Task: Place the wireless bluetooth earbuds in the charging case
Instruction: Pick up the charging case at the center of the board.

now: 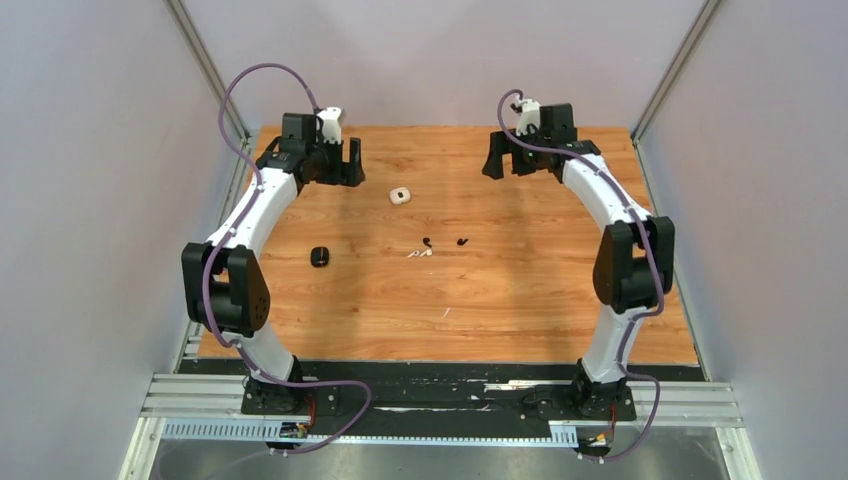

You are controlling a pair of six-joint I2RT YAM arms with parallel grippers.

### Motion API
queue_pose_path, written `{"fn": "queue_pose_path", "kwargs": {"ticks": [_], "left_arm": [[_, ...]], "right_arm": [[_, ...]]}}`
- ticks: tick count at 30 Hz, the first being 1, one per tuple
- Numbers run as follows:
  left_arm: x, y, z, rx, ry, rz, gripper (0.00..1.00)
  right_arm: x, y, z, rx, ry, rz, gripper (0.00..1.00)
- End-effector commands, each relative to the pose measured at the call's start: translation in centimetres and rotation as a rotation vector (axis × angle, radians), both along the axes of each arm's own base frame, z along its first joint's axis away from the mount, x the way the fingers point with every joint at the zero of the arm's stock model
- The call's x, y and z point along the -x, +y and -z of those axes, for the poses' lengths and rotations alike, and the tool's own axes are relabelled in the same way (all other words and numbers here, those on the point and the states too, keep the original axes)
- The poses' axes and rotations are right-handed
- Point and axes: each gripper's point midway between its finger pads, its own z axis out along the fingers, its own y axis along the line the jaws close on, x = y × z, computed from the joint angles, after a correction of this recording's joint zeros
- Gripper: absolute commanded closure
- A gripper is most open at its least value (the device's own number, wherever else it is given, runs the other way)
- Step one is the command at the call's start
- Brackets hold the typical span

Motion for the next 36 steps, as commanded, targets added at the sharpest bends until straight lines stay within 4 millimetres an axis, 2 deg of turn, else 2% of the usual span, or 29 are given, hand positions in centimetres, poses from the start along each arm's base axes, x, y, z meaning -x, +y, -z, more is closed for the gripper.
{"fn": "queue_pose_path", "kwargs": {"ticks": [1,4,7,10,16,23,26,29,30,31,32,33,34,35,36], "left_arm": [[0.9,0.5,-1.3,0.031,-0.025,0.014,0.09],[1.5,0.2,-1.2,0.089,-0.003,0.052,0.08],[1.7,-0.3,-1.7,0.111,-0.009,0.094,0.08],[1.7,-0.4,-2.0,0.116,-0.01,0.098,0.08],[2.4,0.3,-2.1,0.093,-0.025,0.069,0.08],[2.9,0.7,-0.5,0.07,0.04,0.057,0.11],[2.2,0.1,0.0,0.092,0.049,0.078,0.11],[0.4,-1.0,0.3,0.148,0.028,0.092,0.13],[-0.3,-1.1,1.7,0.176,0.069,0.06,0.13],[-1.4,-1.4,1.2,0.195,0.053,0.052,0.14],[-2.2,-1.8,2.8,0.232,0.103,0.029,0.16],[-3.2,-2.5,3.6,0.268,0.123,0.037,0.17],[-3.6,-3.2,3.6,0.323,0.142,0.033,0.19],[-4.3,-3.6,4.6,0.349,0.168,0.024,0.21],[-4.8,-4.0,4.8,0.393,0.183,0.006,0.23]], "right_arm": [[-2.1,4.2,-1.5,-0.106,-0.048,-0.218,0.0],[-1.1,7.8,-1.8,-0.225,-0.071,-0.515,0.0],[-0.4,10.5,-1.7,-0.326,-0.133,-0.742,0.1],[-1.7,12.4,0.3,-0.261,-0.211,-0.813,0.11],[-4.3,15.2,5.4,-0.023,-0.394,-0.933,0.17],[-3.8,18.9,7.1,0.001,-0.472,-1.044,0.19],[-3.6,20.4,7.9,0.002,-0.49,-1.059,0.16],[-4.4,21.4,8.4,0.017,-0.531,-1.031,0.14],[-4.6,21.6,8.5,0.017,-0.532,-1.019,0.14],[-4.9,21.7,8.7,0.017,-0.522,-1.0,0.14],[-5.1,21.8,8.8,0.017,-0.518,-0.988,0.14],[-5.3,21.9,8.9,0.018,-0.514,-0.979,0.14],[-5.4,21.9,9.0,0.021,-0.513,-0.973,0.14],[-5.4,22.0,9.1,0.024,-0.515,-0.973,0.14],[-5.4,22.1,9.3,0.027,-0.517,-0.976,0.14]]}}
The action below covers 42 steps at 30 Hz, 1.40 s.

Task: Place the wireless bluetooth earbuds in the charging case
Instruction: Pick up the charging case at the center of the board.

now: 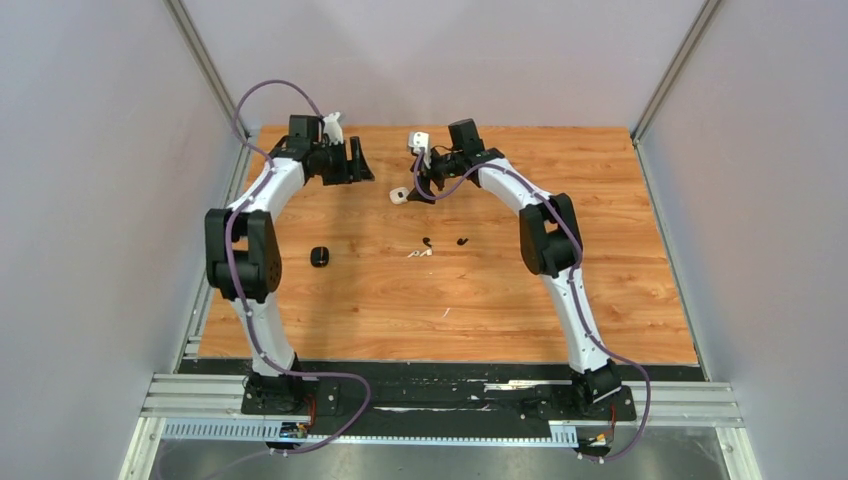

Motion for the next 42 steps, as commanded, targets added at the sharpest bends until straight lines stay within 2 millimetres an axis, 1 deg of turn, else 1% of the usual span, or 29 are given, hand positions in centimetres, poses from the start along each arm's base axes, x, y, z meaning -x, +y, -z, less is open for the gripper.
{"fn": "queue_pose_path", "kwargs": {"ticks": [1,2,3,4,5,6,7,8,9,10,11,12,13,14,15,18,21,24,26,29,31,34,35,36,38,39,40,42], "left_arm": [[-3.0,-2.4,1.4,0.196,0.07,-0.056,0.25],[-3.3,-2.9,1.6,0.235,0.084,-0.067,0.27],[-3.6,-3.2,2.7,0.249,0.108,-0.07,0.28],[-3.9,-3.7,2.9,0.274,0.114,-0.074,0.3],[-4.2,-4.0,4.0,0.291,0.14,-0.087,0.31],[-4.7,-4.5,4.0,0.308,0.124,-0.079,0.32],[-4.8,-5.0,4.9,0.333,0.149,-0.081,0.32],[-5.3,-5.8,4.6,0.352,0.126,-0.061,0.33],[-5.5,-6.2,5.4,0.368,0.142,-0.061,0.33],[-5.8,-7.1,5.1,0.383,0.129,-0.04,0.34],[-5.9,-7.5,6.0,0.391,0.147,-0.043,0.34],[-6.1,-8.3,5.8,0.4,0.139,-0.028,0.34],[-6.1,-8.7,6.5,0.404,0.154,-0.025,0.35],[-6.2,-9.4,6.4,0.408,0.151,-0.011,0.36],[-6.1,-9.9,6.8,0.408,0.161,-0.001,0.36],[-5.9,-10.7,7.7,0.408,0.179,0.003,0.37],[-5.4,-11.6,8.3,0.407,0.199,0.023,0.41],[-5.1,-11.9,8.6,0.409,0.211,0.036,0.44],[-4.9,-12.0,8.4,0.411,0.209,0.044,0.44],[-4.8,-11.9,8.3,0.402,0.201,0.046,0.43],[-4.9,-11.8,8.0,0.399,0.19,0.046,0.39],[-5.2,-11.7,6.7,0.395,0.153,0.067,0.32],[-5.3,-11.5,6.3,0.389,0.145,0.071,0.31],[-5.4,-11.2,5.5,0.377,0.119,0.082,0.26],[-5.4,-10.5,4.8,0.363,0.099,0.092,0.21],[-5.1,-10.3,4.8,0.365,0.107,0.094,0.21],[-5.1,-9.7,4.1,0.366,0.092,0.094,0.2],[-4.7,-8.9,3.6,0.369,0.09,0.092,0.2]], "right_arm": [[-1.4,0.7,0.0,-0.024,-0.059,0.009,0.14],[-1.3,0.7,0.2,-0.021,-0.065,0.001,0.14],[-1.3,0.8,0.5,-0.017,-0.074,-0.007,0.15],[-1.3,0.8,0.8,-0.012,-0.084,-0.014,0.15],[-1.2,0.8,1.2,-0.008,-0.085,-0.019,0.15],[-1.3,0.9,1.3,-0.009,-0.089,-0.022,0.16],[-1.3,1.0,1.3,-0.01,-0.089,-0.023,0.16],[-1.3,1.0,1.4,-0.013,-0.087,-0.025,0.17],[-1.4,1.1,1.4,-0.017,-0.085,-0.025,0.17],[-1.5,1.2,1.4,-0.021,-0.084,-0.025,0.17],[-1.5,1.3,1.5,-0.023,-0.081,-0.024,0.17],[-1.6,1.4,1.7,-0.022,-0.082,-0.023,0.17],[-1.6,1.6,1.8,-0.021,-0.083,-0.023,0.18],[-1.6,1.7,1.9,-0.019,-0.084,-0.023,0.18],[-1.6,1.8,2.1,-0.019,-0.083,-0.025,0.18],[-1.2,2.2,2.5,-0.018,-0.07,-0.028,0.2],[-0.9,2.4,2.9,-0.01,-0.064,-0.033,0.24],[-0.8,2.4,2.8,-0.009,-0.063,-0.033,0.25],[-0.5,2.3,2.8,-0.004,-0.049,-0.03,0.27],[0.0,2.0,2.7,0.003,-0.035,-0.03,0.27],[0.2,1.6,2.5,0.006,-0.028,-0.027,0.26],[0.4,0.9,2.1,0.007,-0.015,-0.029,0.24],[0.4,0.6,2.0,0.013,-0.009,-0.025,0.24],[0.3,0.3,2.1,0.024,-0.004,-0.015,0.23],[0.3,-0.2,2.5,0.06,0.011,-0.006,0.22],[0.4,-0.4,2.8,0.073,0.015,-0.006,0.22],[0.4,-0.6,3.0,0.082,0.018,-0.003,0.23],[0.7,-1.0,3.4,0.092,0.026,-0.005,0.24]]}}
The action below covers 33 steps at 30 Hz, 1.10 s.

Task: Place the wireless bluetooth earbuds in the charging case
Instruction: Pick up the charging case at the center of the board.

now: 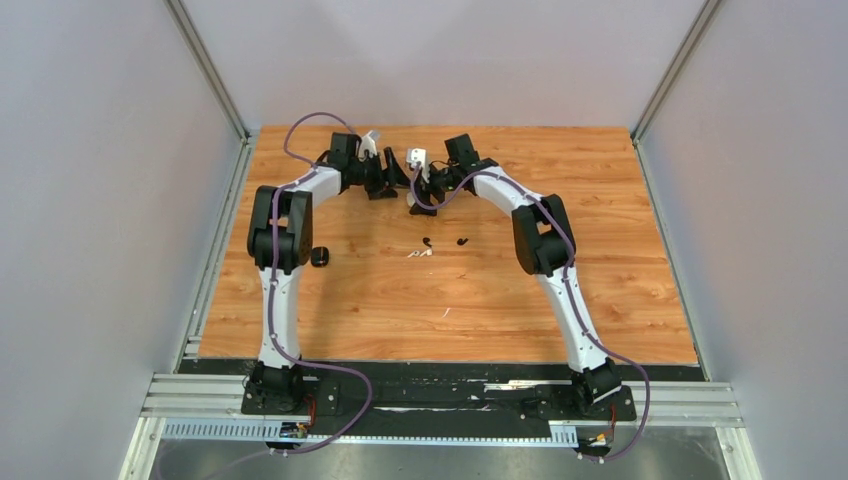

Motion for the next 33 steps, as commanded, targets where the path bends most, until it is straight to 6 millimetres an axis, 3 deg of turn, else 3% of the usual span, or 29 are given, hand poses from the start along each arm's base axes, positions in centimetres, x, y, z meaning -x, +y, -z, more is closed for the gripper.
{"fn": "queue_pose_path", "kwargs": {"ticks": [1,5,9,24,29,33], "left_arm": [[-0.2,2.1,-6.0,0.006,-0.138,0.017,0.2],[0.7,3.6,-6.4,-0.007,-0.137,0.005,0.21],[1.3,4.7,-6.6,0.004,-0.113,-0.021,0.22],[1.8,5.3,-7.5,0.001,-0.127,-0.02,0.23],[2.8,4.9,-7.2,0.022,-0.117,-0.001,0.22],[3.2,4.6,-6.5,0.02,-0.128,0.041,0.22]], "right_arm": [[0.1,-1.1,-2.1,0.031,-0.034,-0.01,0.26],[0.3,-1.0,-1.9,0.03,-0.027,-0.016,0.33],[0.2,-1.2,-1.6,0.043,-0.028,-0.006,0.33],[0.0,-2.8,-1.1,0.097,-0.027,0.02,0.4],[0.0,-3.1,-0.6,0.099,-0.013,0.02,0.51],[-1.0,-3.3,-1.8,0.076,-0.037,0.032,0.72]]}}
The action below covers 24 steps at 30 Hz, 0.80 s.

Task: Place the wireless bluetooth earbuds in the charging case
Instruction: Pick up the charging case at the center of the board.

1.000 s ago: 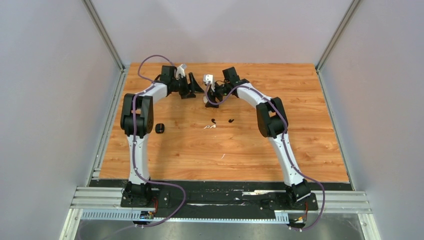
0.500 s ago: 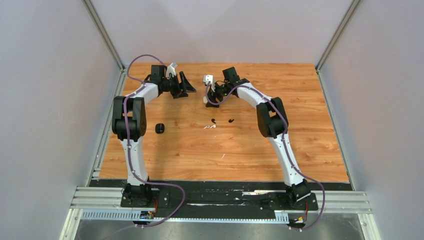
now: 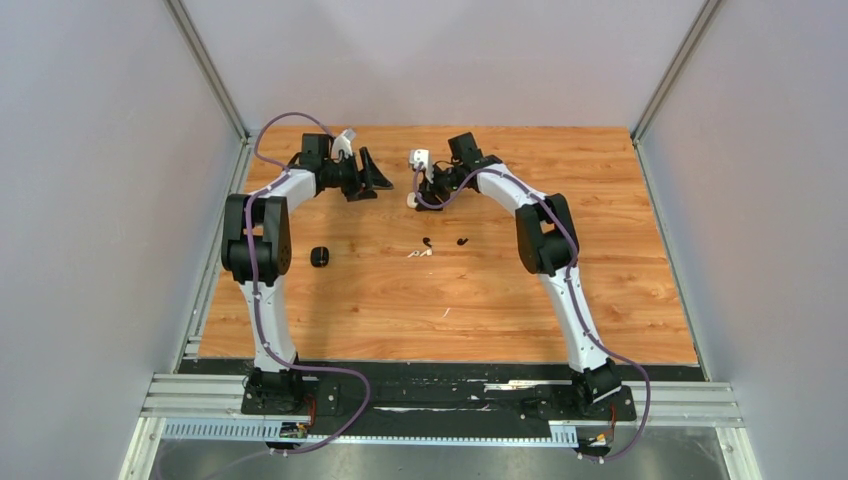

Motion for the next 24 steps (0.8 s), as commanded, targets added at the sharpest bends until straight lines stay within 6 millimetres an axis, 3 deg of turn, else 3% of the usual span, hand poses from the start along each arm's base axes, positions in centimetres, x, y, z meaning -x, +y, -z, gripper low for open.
{"fn": "queue_pose_path", "kwargs": {"ticks": [1,2,6,8,9,10,11,13,16,20,24], "left_arm": [[0.2,-0.6,-2.9,0.009,-0.128,0.077,0.22],[0.3,-0.8,-3.2,0.018,-0.144,0.096,0.22],[0.3,-1.7,-5.8,0.056,-0.277,0.173,0.22],[0.3,-2.3,-8.2,0.099,-0.371,0.208,0.22],[0.4,-2.7,-9.5,0.129,-0.438,0.242,0.22],[0.6,-2.9,-10.8,0.151,-0.474,0.254,0.22],[0.9,-3.2,-12.2,0.178,-0.544,0.295,0.22],[1.8,-3.8,-14.1,0.21,-0.625,0.368,0.21],[2.8,-4.3,-15.9,0.194,-0.732,0.44,0.2],[3.8,-5.4,-18.3,0.198,-0.816,0.485,0.22],[4.8,-7.0,-20.0,0.218,-0.859,0.525,0.23]], "right_arm": [[-2.0,-1.5,-2.7,0.012,-0.074,0.036,0.8],[-2.6,-1.7,-3.7,0.013,-0.103,0.052,0.88],[-4.6,-2.6,-9.8,-0.008,-0.261,0.095,0.95],[-4.4,-3.0,-13.9,-0.038,-0.39,0.085,0.99],[-3.3,-3.5,-15.9,-0.05,-0.459,0.073,1.0],[-3.0,-3.5,-19.0,-0.083,-0.576,0.067,1.0],[-1.8,-4.0,-18.3,-0.089,-0.617,0.063,1.0],[-0.4,-4.3,-21.6,-0.157,-0.801,0.068,1.0],[1.7,-4.4,-24.6,-0.219,-0.974,0.052,1.0],[2.9,-3.9,-27.0,-0.252,-1.03,0.045,1.0],[3.3,-3.3,-28.1,-0.264,-1.068,0.031,1.0]]}}
